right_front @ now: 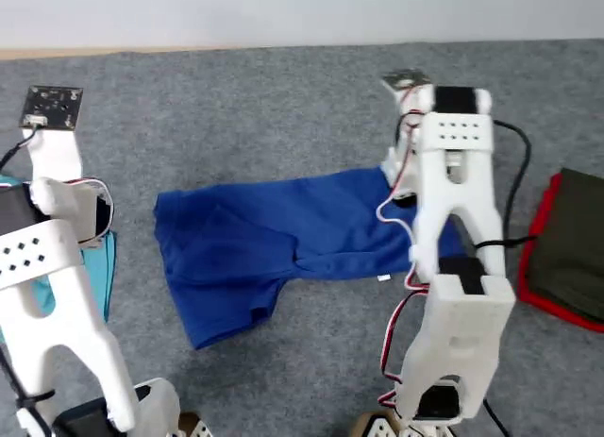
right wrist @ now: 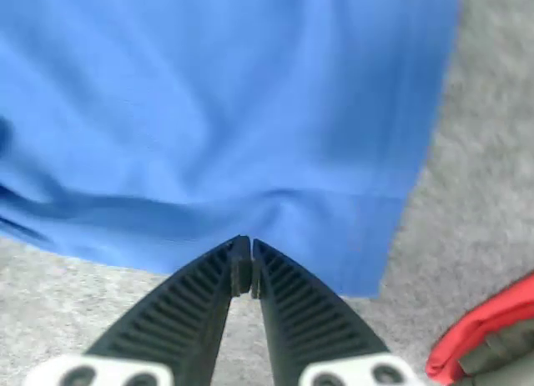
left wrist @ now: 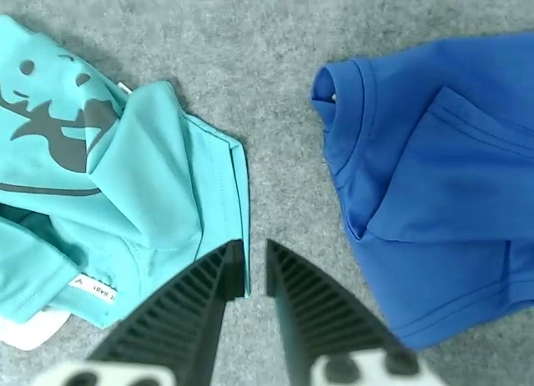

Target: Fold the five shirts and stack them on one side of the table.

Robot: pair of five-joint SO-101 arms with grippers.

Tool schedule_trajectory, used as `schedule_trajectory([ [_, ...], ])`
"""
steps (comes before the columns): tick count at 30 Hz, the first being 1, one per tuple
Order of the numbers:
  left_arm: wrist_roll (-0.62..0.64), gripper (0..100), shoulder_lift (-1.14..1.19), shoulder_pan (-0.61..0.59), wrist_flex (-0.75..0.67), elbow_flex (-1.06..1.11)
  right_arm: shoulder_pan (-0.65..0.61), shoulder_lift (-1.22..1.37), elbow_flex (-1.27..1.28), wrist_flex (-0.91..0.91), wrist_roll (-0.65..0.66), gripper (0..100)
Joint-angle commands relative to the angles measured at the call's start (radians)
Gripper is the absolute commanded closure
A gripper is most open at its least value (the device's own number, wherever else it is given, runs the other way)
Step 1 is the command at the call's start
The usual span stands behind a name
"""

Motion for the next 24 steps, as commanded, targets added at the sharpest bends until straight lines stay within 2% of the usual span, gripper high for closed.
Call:
schedule_trajectory([
  [1, -0.003, 93, -0.023, -0.089, 0.015, -0.015, -0.090, -0.108, -0.006, 0.042, 0.012, 98.8],
  [8, -0.157, 93, -0.071, -0.414, 0.011, -0.013, -0.306, -0.363, 0.404, 0.031, 0.258, 98.4],
  [10, -0.193, 93, -0.071, -0.506, -0.017, -0.008, -0.375, -0.414, 0.494, -0.001, 0.288, 97.6],
  [13, -0.227, 93, -0.069, -0.606, -0.055, -0.007, -0.478, -0.444, 0.575, -0.071, 0.296, 90.3],
  [17, -0.253, 93, -0.068, -0.644, -0.077, 0.012, -0.624, -0.443, 0.644, -0.182, 0.295, 81.2],
  [24, -0.261, 93, -0.069, -0.651, -0.123, 0.097, -0.874, -0.443, 0.755, -0.403, 0.295, 78.3],
])
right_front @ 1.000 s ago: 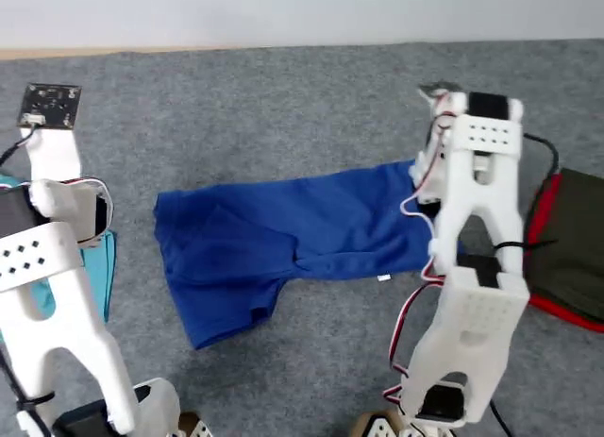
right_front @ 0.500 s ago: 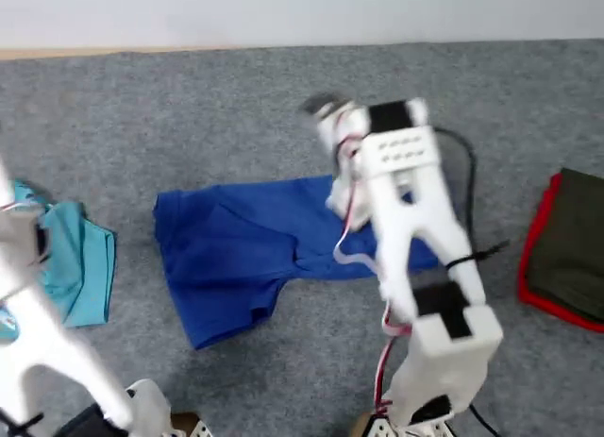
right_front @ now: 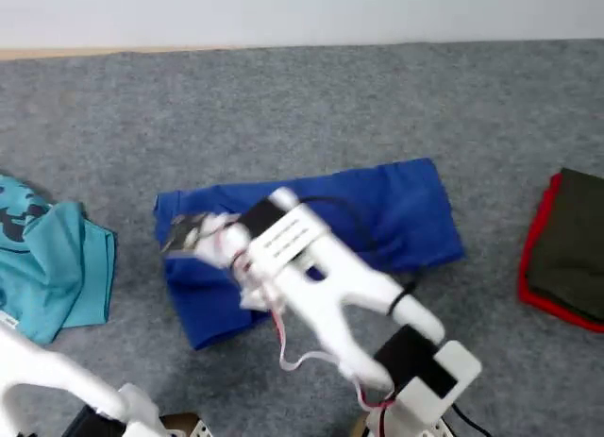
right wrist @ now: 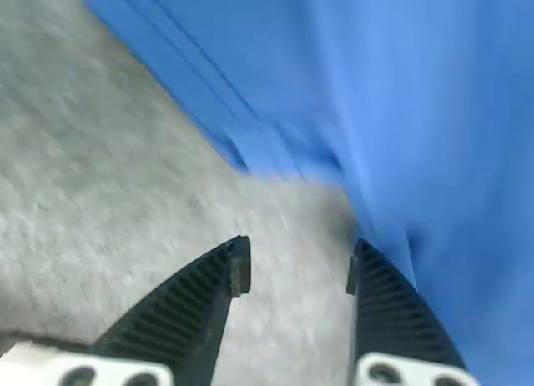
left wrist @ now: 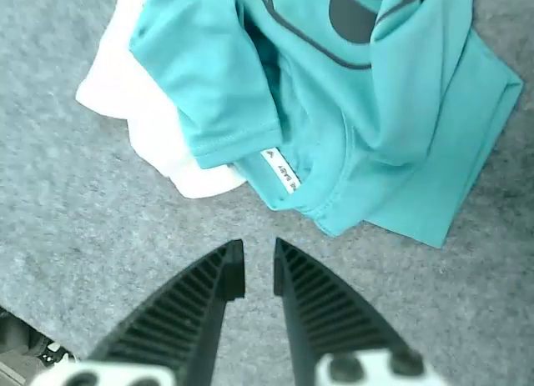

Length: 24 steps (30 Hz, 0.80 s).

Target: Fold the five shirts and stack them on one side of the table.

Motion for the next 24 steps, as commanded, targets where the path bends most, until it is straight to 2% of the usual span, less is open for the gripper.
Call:
schedule_trajectory([
  [1, -0.011, 93, -0.029, -0.006, -0.031, 0.024, -0.097, -0.050, 0.025, -0.116, 0.011, 77.6],
  [6, -0.009, 93, -0.029, -0.006, -0.032, 0.053, -0.162, -0.012, 0.060, -0.234, 0.015, 76.4],
  [13, -0.009, 93, -0.029, -0.006, -0.032, 0.053, -0.176, 0.157, -0.051, -0.232, 0.017, 76.5],
  [24, -0.009, 93, -0.029, -0.006, -0.031, 0.053, -0.232, 0.278, -0.135, -0.232, 0.018, 76.8],
])
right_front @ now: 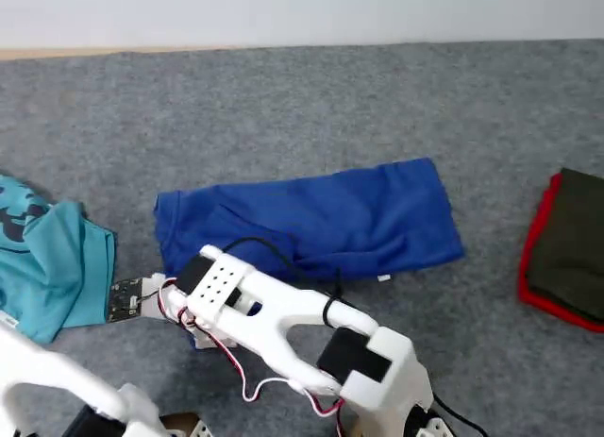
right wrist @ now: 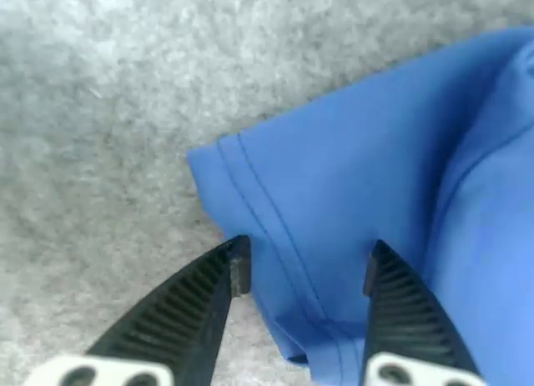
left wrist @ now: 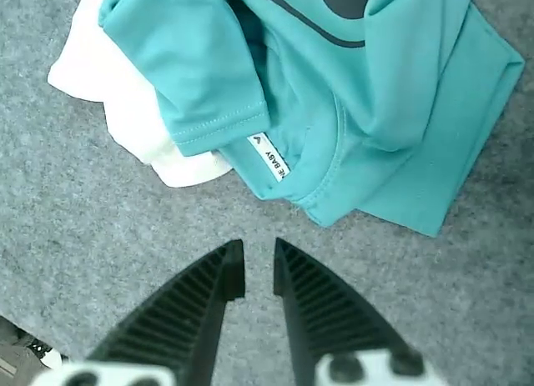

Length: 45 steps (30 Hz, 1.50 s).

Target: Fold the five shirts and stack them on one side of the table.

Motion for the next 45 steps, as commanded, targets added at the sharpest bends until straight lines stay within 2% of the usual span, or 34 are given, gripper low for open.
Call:
schedule_trajectory([
  [1, -0.009, 93, -0.029, -0.006, -0.015, -0.005, -0.008, 0.012, -0.055, -0.008, 0.011, 76.8],
  [4, -0.009, 93, -0.029, -0.006, -0.015, -0.005, -0.008, 0.039, -0.055, -0.008, 0.011, 78.2],
  [9, -0.011, 93, -0.029, -0.006, -0.015, -0.005, -0.004, 0.073, -0.078, -0.008, 0.011, 93.1],
  [12, -0.011, 93, -0.029, -0.006, -0.015, -0.008, -0.002, 0.094, -0.106, -0.005, 0.011, 97.6],
  [23, -0.011, 93, -0.031, -0.006, -0.015, -0.010, 0.051, 0.117, -0.264, 0.139, 0.011, 98.7],
  [39, -0.011, 93, -0.031, -0.006, -0.014, -0.005, 0.180, 0.117, -0.423, 0.137, 0.003, 98.3],
  [45, -0.011, 93, -0.031, -0.006, -0.009, -0.005, 0.208, 0.119, -0.442, 0.076, 0.005, 97.6],
])
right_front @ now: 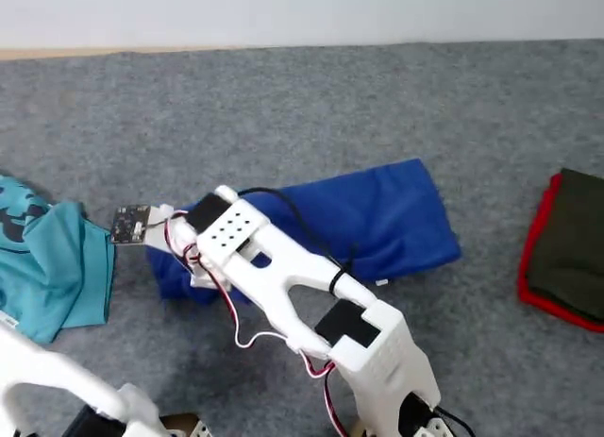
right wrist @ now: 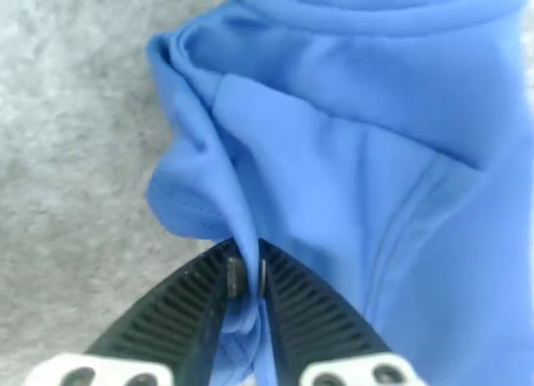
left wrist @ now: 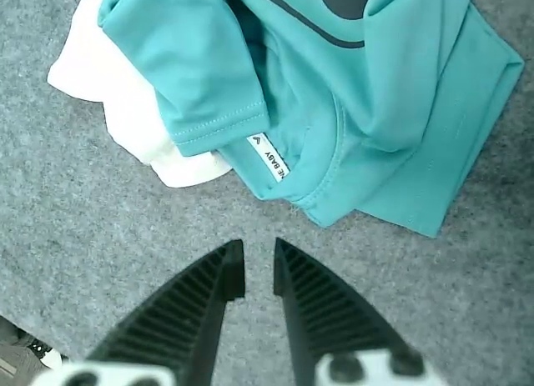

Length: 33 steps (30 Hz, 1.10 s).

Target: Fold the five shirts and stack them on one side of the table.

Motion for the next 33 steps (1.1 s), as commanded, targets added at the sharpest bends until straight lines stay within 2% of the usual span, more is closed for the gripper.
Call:
schedule_trajectory([
  [1, -0.011, 93, -0.031, -0.006, -0.009, -0.005, 0.035, -0.008, -0.058, -0.048, 0.005, 96.1],
  [7, -0.011, 93, -0.031, -0.006, -0.009, -0.005, 0.077, -0.007, -0.058, -0.099, -0.032, 82.7],
  [16, -0.011, 93, -0.031, -0.006, -0.009, -0.005, 0.173, 0.097, -0.061, -0.211, -0.052, 82.1],
  [23, -0.011, 93, -0.031, -0.006, -0.009, -0.005, 0.170, 0.107, -0.210, -0.056, -0.058, 82.2],
  [33, -0.009, 93, -0.031, -0.005, -0.009, -0.004, 0.027, 0.102, -0.302, 0.085, -0.060, 82.2],
])
